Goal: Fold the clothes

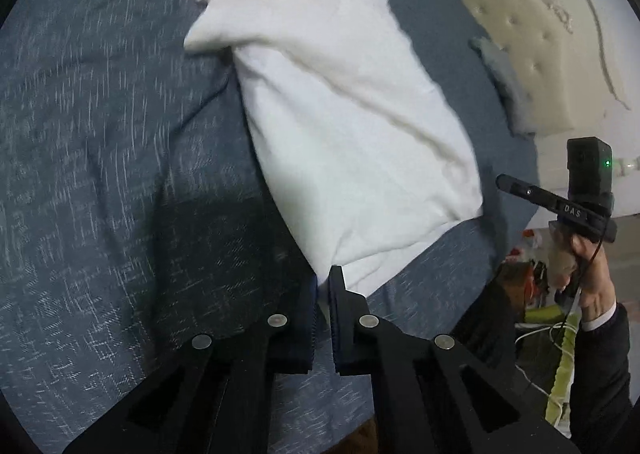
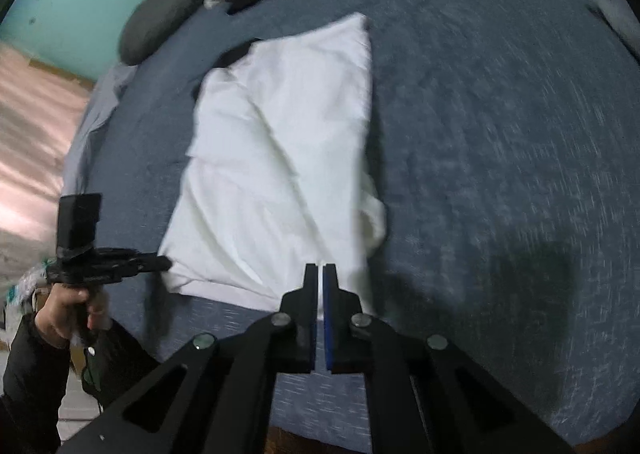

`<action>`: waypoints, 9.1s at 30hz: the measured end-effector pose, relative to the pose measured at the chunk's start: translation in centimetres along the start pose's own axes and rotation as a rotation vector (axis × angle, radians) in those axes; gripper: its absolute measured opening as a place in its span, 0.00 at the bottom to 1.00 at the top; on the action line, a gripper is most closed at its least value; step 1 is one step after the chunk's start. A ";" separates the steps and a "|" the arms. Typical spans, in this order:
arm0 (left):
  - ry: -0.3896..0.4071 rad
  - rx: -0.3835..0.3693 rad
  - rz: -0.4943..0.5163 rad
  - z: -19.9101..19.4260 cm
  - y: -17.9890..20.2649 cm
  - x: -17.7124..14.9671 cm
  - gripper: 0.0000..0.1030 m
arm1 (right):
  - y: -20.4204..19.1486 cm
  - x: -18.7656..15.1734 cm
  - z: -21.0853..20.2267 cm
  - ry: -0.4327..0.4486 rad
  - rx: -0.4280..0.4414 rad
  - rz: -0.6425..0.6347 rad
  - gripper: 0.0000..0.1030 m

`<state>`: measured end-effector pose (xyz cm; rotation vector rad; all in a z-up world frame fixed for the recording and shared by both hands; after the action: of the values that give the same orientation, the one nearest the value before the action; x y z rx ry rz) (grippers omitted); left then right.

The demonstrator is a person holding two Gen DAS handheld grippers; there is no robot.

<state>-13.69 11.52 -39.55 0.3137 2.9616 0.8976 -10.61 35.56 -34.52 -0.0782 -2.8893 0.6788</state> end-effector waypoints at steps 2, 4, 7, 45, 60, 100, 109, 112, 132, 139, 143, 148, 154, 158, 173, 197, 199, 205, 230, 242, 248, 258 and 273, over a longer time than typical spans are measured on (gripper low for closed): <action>-0.009 -0.006 -0.021 0.8 -0.3 -0.2 0.09 | 1.5 -0.5 1.0 -0.015 -0.014 0.032 0.02; -0.013 -0.014 -0.026 1.3 -0.3 -0.2 0.17 | 2.0 -0.7 1.7 -0.026 0.022 0.056 0.02; -0.013 -0.009 -0.030 1.7 0.1 -0.2 0.27 | 1.5 -0.6 1.4 -0.002 0.049 0.053 0.04; -0.035 -0.007 -0.019 4.4 1.3 0.9 0.46 | 0.5 -1.4 0.9 -0.031 0.124 0.089 0.05; 0.034 -0.044 0.013 2.4 1.4 1.5 0.05 | 0.4 -1.7 0.7 -0.036 0.100 0.057 0.05; 0.393 0.051 -0.170 -7.5 -10.7 6.9 0.48 | -13.3 8.2 10.8 -0.027 -0.168 -0.362 0.29; 0.433 0.044 -0.173 -7.7 -11.6 6.9 0.48 | -16.9 8.9 12.9 -0.009 -0.222 -0.530 0.33; 0.450 0.058 -0.166 -7.6 -11.7 6.7 0.48 | -17.4 8.9 14.1 -0.036 -0.238 -0.558 0.34; 0.457 0.030 -0.193 -6.2 -13.4 5.2 0.48 | -13.8 13.3 11.7 0.076 -0.129 -0.381 0.04; 0.453 0.024 -0.200 -6.0 -13.9 5.1 0.48 | -10.4 17.4 8.4 0.160 -0.111 -0.271 0.04; 0.452 0.024 -0.197 -5.9 -14.0 4.9 0.48 | -6.5 19.5 7.3 0.198 -0.107 -0.166 0.04; 0.451 0.030 -0.195 -5.7 -14.0 4.9 0.48 | -2.8 21.5 7.6 0.210 -0.099 -0.052 0.04; 0.448 0.032 -0.192 -5.6 -14.0 5.2 0.48 | -0.4 21.7 8.5 0.191 -0.077 0.051 0.04; 0.449 0.027 -0.193 -5.6 -14.1 5.2 0.48 | -0.5 21.2 8.7 0.171 -0.067 0.049 0.05; 0.454 0.018 -0.193 -5.7 -14.1 5.0 0.50 | -2.5 18.6 7.8 0.105 0.000 0.008 0.08; 0.448 0.029 -0.172 -5.5 -13.9 5.3 0.51 | -0.5 25.0 6.6 0.214 0.095 0.218 0.04; 0.447 0.031 -0.172 -5.4 -13.8 5.4 0.51 | 0.6 25.7 6.5 0.214 0.099 0.271 0.04; 0.447 0.029 -0.172 -5.3 -13.8 5.4 0.51 | 3.9 26.1 7.4 0.229 0.143 0.434 0.06; 0.451 0.032 -0.171 -5.4 -13.7 5.2 0.53 | 1.2 25.6 9.4 0.201 -0.125 0.023 0.02; 0.451 0.041 -0.166 -5.3 -13.7 5.3 0.53 | 3.4 25.8 8.3 0.241 -0.139 0.058 0.02; 0.450 0.036 -0.167 -5.4 -13.8 5.4 0.53 | 3.5 25.7 10.4 0.196 -0.128 0.079 0.02; 0.459 0.042 -0.166 -5.7 -13.7 5.4 0.53 | -0.3 24.7 6.5 0.230 -0.196 -0.030 0.06; 0.482 0.049 -0.182 -6.7 -14.0 5.4 0.54 | -13.8 15.6 10.4 0.047 -0.125 -0.453 0.20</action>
<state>-22.12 -2.46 -41.58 -0.2028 3.3702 0.9986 -28.02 20.07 -35.15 0.5198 -2.7509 0.4058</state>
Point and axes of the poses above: each gripper's, at about its wrist camera, not at the fingertips, and z roughly the way its jaws point, y to its right, x to its top, the point moved 8 cm from there along z, roughly the way its jaws point, and after that the axes turned 5 degrees about -y, right-handed, at the moved point
